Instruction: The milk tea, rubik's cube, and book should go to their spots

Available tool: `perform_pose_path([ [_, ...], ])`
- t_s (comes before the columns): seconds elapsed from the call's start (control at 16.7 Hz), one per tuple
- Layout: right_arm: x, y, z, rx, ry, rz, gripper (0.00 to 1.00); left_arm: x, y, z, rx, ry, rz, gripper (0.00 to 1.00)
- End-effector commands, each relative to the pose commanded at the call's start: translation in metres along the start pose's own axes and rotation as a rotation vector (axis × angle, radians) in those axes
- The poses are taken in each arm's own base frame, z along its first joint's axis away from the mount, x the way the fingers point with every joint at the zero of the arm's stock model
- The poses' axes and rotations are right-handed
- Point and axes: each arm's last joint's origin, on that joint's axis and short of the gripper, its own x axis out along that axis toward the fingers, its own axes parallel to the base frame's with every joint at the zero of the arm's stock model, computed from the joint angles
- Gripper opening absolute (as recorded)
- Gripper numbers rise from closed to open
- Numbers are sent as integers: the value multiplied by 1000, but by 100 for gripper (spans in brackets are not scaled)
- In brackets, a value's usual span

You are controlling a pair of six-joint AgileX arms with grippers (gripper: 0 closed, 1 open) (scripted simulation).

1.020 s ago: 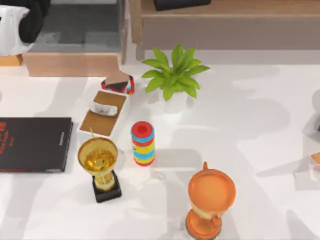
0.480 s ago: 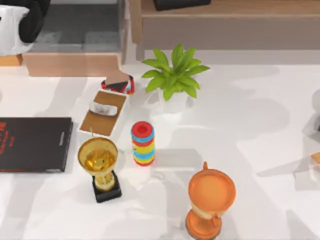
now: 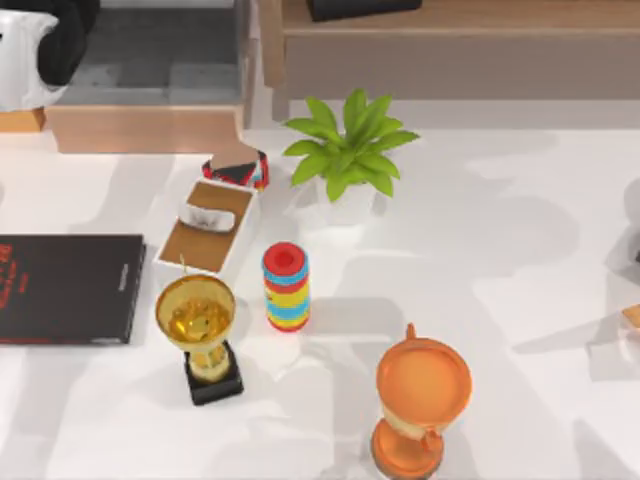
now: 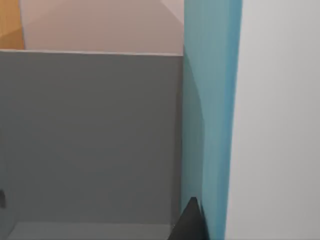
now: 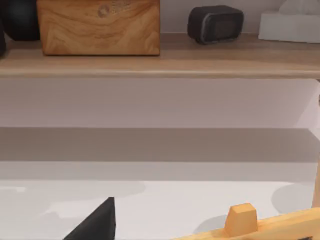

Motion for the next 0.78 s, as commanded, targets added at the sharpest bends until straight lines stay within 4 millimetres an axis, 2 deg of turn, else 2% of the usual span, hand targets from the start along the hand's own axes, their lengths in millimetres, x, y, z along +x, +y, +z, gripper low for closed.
perform_pose_path([
  [0.42, 0, 0, 0, 0, 0, 0, 100, -1, -1, 2, 1, -3, -3, 0],
  [0.78, 0, 0, 0, 0, 0, 0, 100, -10, -1, 11, 1, -2, -2, 0],
])
